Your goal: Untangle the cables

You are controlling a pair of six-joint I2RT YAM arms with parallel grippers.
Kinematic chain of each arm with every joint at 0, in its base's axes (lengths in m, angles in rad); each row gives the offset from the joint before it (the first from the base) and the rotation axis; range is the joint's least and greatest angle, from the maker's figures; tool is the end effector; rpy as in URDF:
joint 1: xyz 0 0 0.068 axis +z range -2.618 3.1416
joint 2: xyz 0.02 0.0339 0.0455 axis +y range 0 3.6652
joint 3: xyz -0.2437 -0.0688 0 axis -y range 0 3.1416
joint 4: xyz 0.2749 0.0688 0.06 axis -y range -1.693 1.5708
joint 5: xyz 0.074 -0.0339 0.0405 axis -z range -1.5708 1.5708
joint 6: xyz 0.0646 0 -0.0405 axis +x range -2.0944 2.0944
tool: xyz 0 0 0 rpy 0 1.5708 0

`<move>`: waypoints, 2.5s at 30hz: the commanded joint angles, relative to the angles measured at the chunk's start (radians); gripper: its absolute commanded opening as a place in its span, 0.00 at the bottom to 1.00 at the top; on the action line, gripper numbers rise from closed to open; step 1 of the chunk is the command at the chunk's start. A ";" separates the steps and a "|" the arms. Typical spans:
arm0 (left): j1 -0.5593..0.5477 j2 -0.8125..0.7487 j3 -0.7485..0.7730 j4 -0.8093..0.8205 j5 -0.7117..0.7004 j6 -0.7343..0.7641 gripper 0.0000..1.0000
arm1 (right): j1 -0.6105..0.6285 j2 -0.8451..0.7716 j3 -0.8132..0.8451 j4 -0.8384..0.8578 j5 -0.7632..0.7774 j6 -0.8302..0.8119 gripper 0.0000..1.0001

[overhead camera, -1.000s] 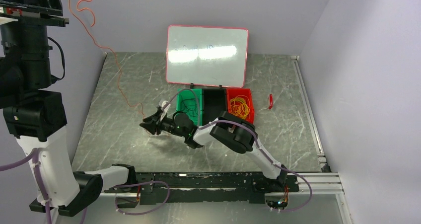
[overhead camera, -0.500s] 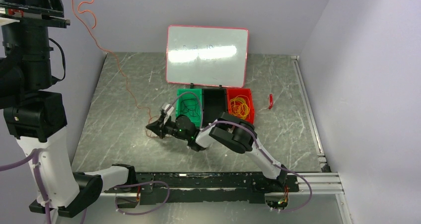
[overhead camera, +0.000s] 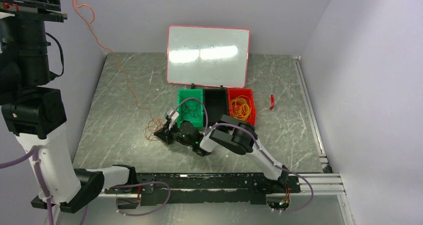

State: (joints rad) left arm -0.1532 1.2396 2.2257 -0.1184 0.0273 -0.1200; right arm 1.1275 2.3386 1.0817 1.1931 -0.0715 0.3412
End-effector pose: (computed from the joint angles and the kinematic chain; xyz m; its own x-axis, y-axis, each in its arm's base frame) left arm 0.1302 -0.0219 0.7120 0.7281 -0.2335 -0.6444 0.2590 0.9642 -0.0567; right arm 0.1972 0.4260 0.0371 -0.3375 0.0673 -0.9389 -0.8688 0.3617 0.3382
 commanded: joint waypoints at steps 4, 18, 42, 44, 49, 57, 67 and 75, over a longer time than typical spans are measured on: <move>0.004 0.045 0.109 0.029 -0.004 0.011 0.07 | 0.013 0.038 -0.025 -0.020 0.033 0.014 0.00; 0.004 0.017 0.056 0.050 -0.002 0.012 0.07 | 0.014 -0.014 -0.032 -0.043 0.028 -0.029 0.04; 0.004 -0.130 -0.236 -0.088 0.067 -0.073 0.07 | 0.014 -0.629 -0.332 -0.093 0.068 -0.307 0.48; 0.004 -0.142 -0.255 -0.118 0.085 -0.083 0.07 | 0.014 -0.688 -0.346 -0.104 0.074 -0.351 0.48; 0.004 -0.186 -0.302 -0.167 0.146 -0.095 0.07 | 0.014 -0.818 -0.337 -0.161 0.099 -0.459 0.48; 0.003 -0.229 -0.359 -0.254 0.253 -0.133 0.07 | 0.014 -0.936 -0.261 -0.216 0.102 -0.529 0.47; 0.004 -0.262 -0.443 -0.242 0.417 -0.170 0.07 | 0.013 -0.882 -0.113 -0.180 0.001 -0.468 0.50; 0.004 -0.276 -0.479 -0.214 0.469 -0.194 0.07 | 0.013 -0.805 -0.011 -0.165 -0.012 -0.461 0.51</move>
State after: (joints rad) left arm -0.1532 0.9810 1.7615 -0.3565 0.4305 -0.2867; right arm 1.1393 1.5074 1.0340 0.9928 -0.0727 -0.1253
